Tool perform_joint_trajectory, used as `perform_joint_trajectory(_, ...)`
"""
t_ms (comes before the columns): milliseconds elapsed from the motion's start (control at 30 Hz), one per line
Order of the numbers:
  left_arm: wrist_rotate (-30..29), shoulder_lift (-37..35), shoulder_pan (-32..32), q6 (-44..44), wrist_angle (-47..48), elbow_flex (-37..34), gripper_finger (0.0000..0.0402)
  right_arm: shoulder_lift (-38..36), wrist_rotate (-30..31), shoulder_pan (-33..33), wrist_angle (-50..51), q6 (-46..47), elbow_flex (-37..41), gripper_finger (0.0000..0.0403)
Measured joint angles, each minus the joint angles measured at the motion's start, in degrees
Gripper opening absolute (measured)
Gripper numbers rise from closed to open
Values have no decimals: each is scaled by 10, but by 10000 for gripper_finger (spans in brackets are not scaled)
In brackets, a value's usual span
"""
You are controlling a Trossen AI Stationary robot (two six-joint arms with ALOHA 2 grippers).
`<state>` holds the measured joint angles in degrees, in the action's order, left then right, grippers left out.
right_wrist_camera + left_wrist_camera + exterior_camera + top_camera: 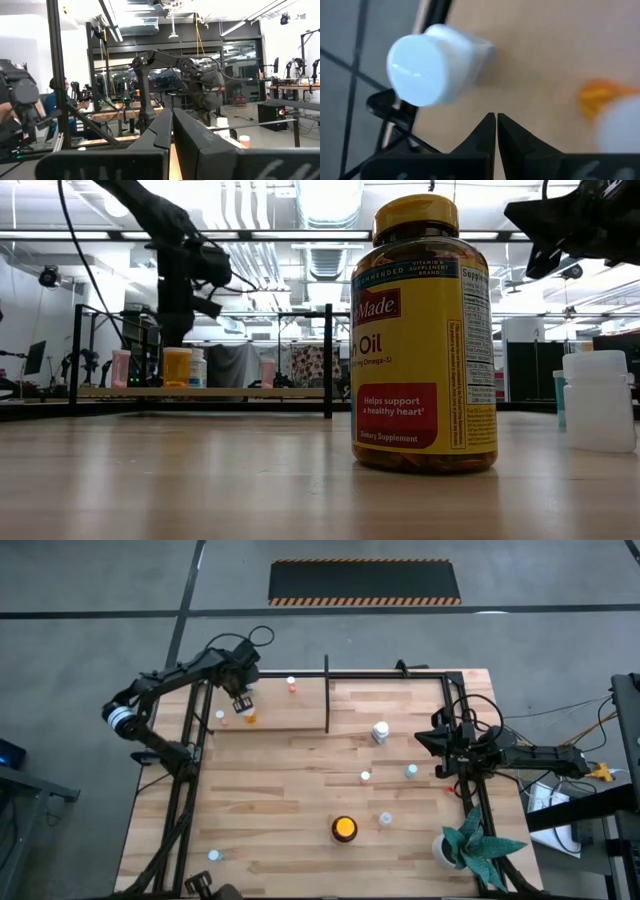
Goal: Pick and place medicine bottles onto shelf by color
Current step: Put the yellow pill bottle on the shelf
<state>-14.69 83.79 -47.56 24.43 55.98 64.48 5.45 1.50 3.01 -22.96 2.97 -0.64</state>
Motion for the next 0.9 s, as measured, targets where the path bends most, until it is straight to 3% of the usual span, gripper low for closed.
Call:
perform_joint_trajectory(133, 12, -37, 15, 0, 1, 24, 0, 0, 0, 0, 0, 2, 0, 9)
perform_joint_trajectory(267, -10, -72, 7, 1, -86, 32, 0, 0, 1, 0, 0, 1, 0, 9)
perform_joint_trajectory(533, -10, -84, -9, -28, -140, 33, 0, 0, 1, 0, 1, 9, 0, 9)
perform_joint_trajectory(700, 65, -139, 68, -50, -189, 35, 0, 1, 4, 0, -26, 8, -1, 9)
perform_joint_trajectory(800, 111, -185, 145, -76, -256, 26, 0, 15, 1, 0, -19, -12, -14, 9)
perform_joint_trajectory(900, 118, -224, 239, -105, -308, 13, 0, 45, 0, 0, -20, -43, -41, 9)
